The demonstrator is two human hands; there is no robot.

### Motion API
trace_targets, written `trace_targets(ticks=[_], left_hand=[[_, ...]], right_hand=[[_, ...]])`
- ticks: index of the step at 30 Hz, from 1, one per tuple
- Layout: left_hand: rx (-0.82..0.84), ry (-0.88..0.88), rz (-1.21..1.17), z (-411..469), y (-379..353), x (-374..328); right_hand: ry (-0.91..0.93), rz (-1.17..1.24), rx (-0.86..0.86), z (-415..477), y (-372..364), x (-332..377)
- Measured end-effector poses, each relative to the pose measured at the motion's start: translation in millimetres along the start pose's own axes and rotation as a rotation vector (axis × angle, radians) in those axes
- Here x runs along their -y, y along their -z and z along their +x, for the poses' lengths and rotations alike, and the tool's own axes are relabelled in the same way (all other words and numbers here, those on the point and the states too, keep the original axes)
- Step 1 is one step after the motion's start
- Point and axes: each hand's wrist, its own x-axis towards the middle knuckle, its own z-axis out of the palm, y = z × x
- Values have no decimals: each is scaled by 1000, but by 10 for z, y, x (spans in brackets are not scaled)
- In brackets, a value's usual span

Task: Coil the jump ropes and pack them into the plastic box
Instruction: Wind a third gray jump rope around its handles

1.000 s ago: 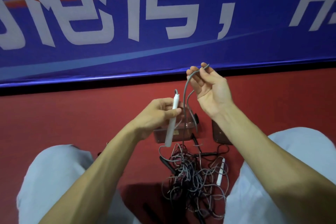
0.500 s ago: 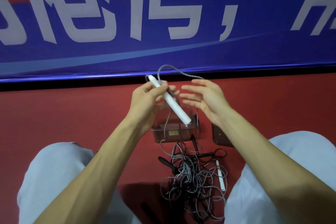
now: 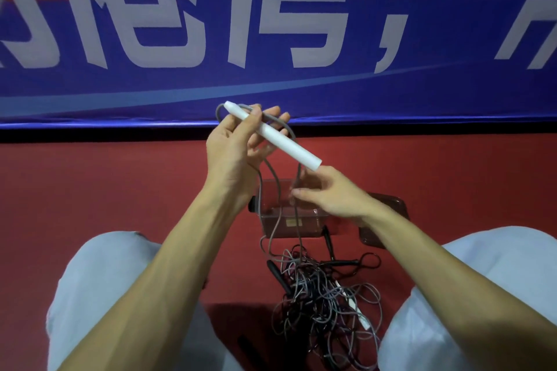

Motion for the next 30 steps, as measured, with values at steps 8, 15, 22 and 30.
trace_targets(ticks=[8,15,22,30], left_hand=[[58,-48,528,36,100,216],[241,19,881,40,172,467],[440,30,1063,-26,152,650],[397,-6,912,-99,32,712]], right_hand=[[39,268,-284,-18,124,143],[135,411,-426,-38,309,278],[270,506,-484,-115,452,440],[235,950,-473,-151,589,506]])
